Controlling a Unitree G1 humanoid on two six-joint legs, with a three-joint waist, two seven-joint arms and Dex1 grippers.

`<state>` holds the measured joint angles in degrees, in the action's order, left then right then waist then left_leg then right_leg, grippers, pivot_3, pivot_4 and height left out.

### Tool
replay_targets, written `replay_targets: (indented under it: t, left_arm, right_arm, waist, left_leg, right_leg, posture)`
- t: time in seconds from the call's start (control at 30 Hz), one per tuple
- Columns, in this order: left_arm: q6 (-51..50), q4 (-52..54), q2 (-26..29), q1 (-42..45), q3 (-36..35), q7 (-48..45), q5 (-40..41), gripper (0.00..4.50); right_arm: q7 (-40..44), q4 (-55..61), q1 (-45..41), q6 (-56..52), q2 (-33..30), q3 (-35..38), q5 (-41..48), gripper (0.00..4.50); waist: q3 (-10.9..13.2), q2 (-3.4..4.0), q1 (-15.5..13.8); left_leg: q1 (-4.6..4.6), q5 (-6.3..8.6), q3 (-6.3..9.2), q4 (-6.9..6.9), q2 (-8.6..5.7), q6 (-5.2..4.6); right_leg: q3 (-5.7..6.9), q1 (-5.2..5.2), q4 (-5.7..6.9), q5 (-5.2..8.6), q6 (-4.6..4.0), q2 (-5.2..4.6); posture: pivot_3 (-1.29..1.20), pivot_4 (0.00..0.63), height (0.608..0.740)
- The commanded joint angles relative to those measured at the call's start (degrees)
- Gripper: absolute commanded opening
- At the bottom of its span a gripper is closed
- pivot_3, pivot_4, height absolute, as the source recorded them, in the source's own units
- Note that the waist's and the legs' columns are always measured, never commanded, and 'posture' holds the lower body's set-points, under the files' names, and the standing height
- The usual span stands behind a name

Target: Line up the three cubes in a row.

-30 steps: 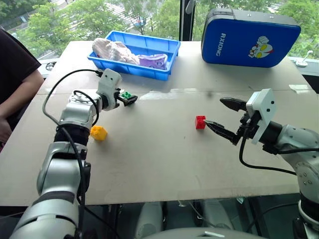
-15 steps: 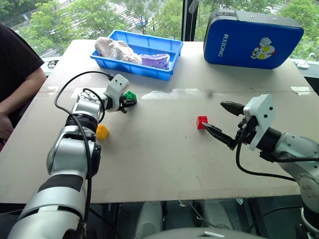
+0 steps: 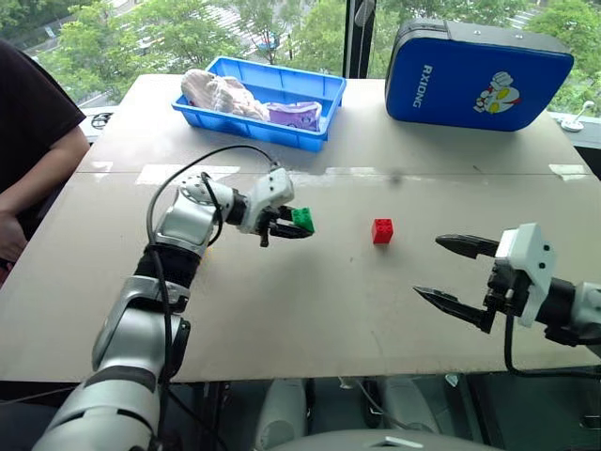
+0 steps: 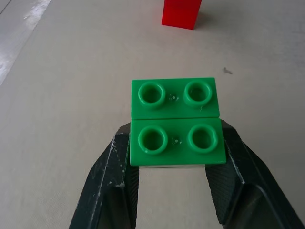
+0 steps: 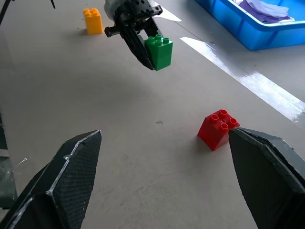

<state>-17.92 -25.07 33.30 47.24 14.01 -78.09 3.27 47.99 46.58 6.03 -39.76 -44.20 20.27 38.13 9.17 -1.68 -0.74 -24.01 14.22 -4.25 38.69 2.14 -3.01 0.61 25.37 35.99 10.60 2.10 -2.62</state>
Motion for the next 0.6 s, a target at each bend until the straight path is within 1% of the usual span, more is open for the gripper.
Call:
replay_targets:
  t: [0.03,0.13,0.33,0.53,0.6]
  left_arm:
    - [-2.29,2.94,-1.02,0.93,0.61,2.11,-0.46,1.33]
    - [-1.61,1.39,-1.86,1.75,1.35,2.81,-1.22,1.33]
    - [1.94,-2.98,-2.07,3.10,2.92,0.95,-2.27,1.33]
    - [10.81,-9.84,-3.00,5.15,5.26,-1.48,-4.58,1.33]
    - [12.29,-11.94,-4.04,6.12,5.50,-1.77,-5.03,1.33]
  right_arm:
    - [3.16,0.37,1.39,4.62,-1.17,3.21,0.79,4.40]
    - [3.03,0.77,2.13,7.00,-0.93,3.13,0.12,4.40]
    - [1.11,2.47,3.23,8.15,-0.75,2.46,0.51,4.40]
    - [-0.55,3.74,4.33,8.10,-1.06,2.50,0.80,4.40]
    - [-1.09,4.29,4.85,7.85,-1.20,2.63,0.90,4.40]
  waist:
    - [-0.01,0.02,0.04]
    - [-0.01,0.02,0.03]
    - [-0.01,0.02,-0.06]
    - [-0.01,0.02,-0.09]
    - [-0.01,0.01,-0.12]
  left_leg:
    - [0.16,0.00,-0.01,0.00,0.00,0.00]
    - [0.25,0.00,0.03,0.00,0.00,0.00]
    - [0.19,0.01,0.04,0.00,-0.01,0.00]
    - [0.19,0.01,0.04,0.01,-0.02,0.00]
    - [0.18,0.01,0.05,0.02,-0.01,0.00]
  right_leg:
    - [-0.01,-0.13,0.01,0.03,-0.02,0.00]
    - [0.00,-0.23,0.01,0.04,-0.01,0.02]
    - [0.01,-0.22,-0.02,0.03,-0.03,0.01]
    - [0.02,-0.22,-0.02,0.04,-0.03,0.00]
    - [0.02,-0.22,-0.02,0.04,-0.03,0.00]
  posture:
    - [0.00,0.150,0.740]
    - [0.00,0.150,0.740]
    - [0.00,0.150,0.740]
    - [0.00,0.150,0.740]
    - [0.00,0.150,0.740]
